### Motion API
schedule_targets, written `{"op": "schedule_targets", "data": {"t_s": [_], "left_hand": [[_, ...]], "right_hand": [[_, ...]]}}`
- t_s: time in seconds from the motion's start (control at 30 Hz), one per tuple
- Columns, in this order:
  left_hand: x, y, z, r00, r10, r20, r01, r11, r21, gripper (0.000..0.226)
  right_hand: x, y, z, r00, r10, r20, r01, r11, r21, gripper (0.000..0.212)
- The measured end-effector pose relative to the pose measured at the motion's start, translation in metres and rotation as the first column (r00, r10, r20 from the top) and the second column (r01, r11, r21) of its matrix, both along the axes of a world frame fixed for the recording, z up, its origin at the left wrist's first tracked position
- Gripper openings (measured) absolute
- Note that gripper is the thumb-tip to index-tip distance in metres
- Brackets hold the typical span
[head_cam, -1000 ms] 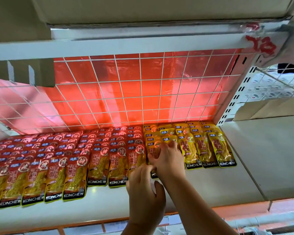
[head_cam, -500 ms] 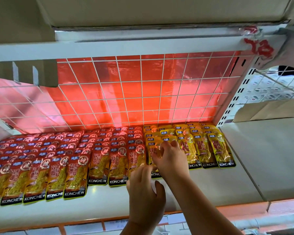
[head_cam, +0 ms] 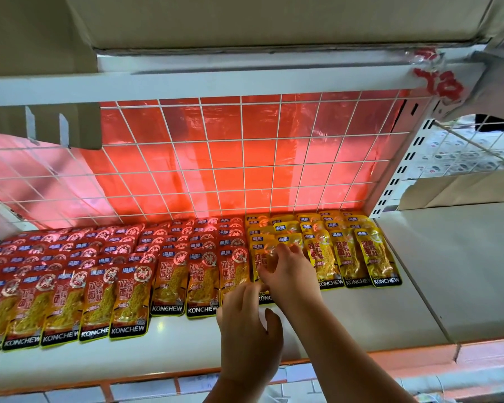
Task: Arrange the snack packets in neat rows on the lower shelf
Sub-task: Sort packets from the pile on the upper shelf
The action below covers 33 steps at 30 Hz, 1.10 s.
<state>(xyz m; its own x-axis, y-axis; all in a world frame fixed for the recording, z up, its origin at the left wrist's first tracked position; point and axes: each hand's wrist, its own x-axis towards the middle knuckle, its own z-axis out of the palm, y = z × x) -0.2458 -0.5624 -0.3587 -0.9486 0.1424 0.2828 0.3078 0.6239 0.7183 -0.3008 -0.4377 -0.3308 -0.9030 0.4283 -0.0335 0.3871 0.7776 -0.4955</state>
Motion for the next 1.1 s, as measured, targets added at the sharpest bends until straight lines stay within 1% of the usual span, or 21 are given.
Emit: {"op": "schedule_targets", "data": {"t_s": [0.1, 0.2, 0.3, 0.4, 0.47, 0.53, 0.63, 0.73, 0.87, 1.0, 1.1], "left_hand": [[0.000, 0.000, 0.000, 1.000, 0.001, 0.019, 0.000, 1.000, -0.003, 0.035], [0.001, 0.000, 0.000, 1.000, 0.002, 0.025, -0.002, 1.000, 0.004, 0.035], [0.001, 0.001, -0.002, 1.000, 0.017, 0.004, -0.017, 1.000, 0.012, 0.039], [0.000, 0.001, -0.002, 1.000, -0.005, -0.006, 0.005, 0.999, 0.033, 0.045], [-0.004, 0.000, 0.003, 0.999, -0.030, -0.030, 0.031, 0.998, 0.053, 0.046], [-0.014, -0.001, 0.014, 0.995, -0.051, -0.089, 0.056, 0.997, 0.061, 0.041], [-0.036, 0.000, 0.048, 0.987, -0.092, -0.131, 0.099, 0.994, 0.048, 0.043], [-0.057, 0.004, 0.094, 0.961, -0.200, -0.189, 0.207, 0.978, 0.018, 0.053], [-0.078, 0.020, 0.151, 0.896, -0.343, -0.281, 0.342, 0.938, -0.056, 0.065], [-0.091, 0.045, 0.201, 0.831, -0.407, -0.379, 0.398, 0.911, -0.104, 0.069], [-0.094, 0.066, 0.230, 0.758, -0.474, -0.447, 0.465, 0.874, -0.139, 0.072]], "right_hand": [[0.001, 0.000, -0.001, 1.000, -0.004, -0.008, 0.004, 1.000, -0.021, 0.042], [0.003, 0.002, 0.002, 0.999, -0.006, -0.046, 0.005, 1.000, -0.019, 0.037], [0.005, 0.005, 0.005, 0.995, -0.002, -0.101, 0.003, 1.000, 0.019, 0.032], [0.009, 0.011, 0.014, 0.987, 0.043, -0.154, -0.033, 0.997, 0.065, 0.030], [0.012, 0.016, 0.026, 0.978, 0.079, -0.195, -0.066, 0.995, 0.072, 0.030], [0.015, 0.021, 0.045, 0.967, 0.114, -0.228, -0.092, 0.990, 0.103, 0.032], [0.019, 0.029, 0.080, 0.943, 0.132, -0.304, -0.090, 0.985, 0.150, 0.033], [0.026, 0.035, 0.124, 0.926, 0.132, -0.353, -0.064, 0.978, 0.197, 0.036], [0.036, 0.042, 0.180, 0.872, 0.125, -0.473, -0.017, 0.974, 0.227, 0.037], [0.050, 0.057, 0.228, 0.851, 0.112, -0.512, 0.042, 0.959, 0.280, 0.038], [0.066, 0.074, 0.258, 0.832, 0.090, -0.547, 0.108, 0.941, 0.320, 0.040]]}}
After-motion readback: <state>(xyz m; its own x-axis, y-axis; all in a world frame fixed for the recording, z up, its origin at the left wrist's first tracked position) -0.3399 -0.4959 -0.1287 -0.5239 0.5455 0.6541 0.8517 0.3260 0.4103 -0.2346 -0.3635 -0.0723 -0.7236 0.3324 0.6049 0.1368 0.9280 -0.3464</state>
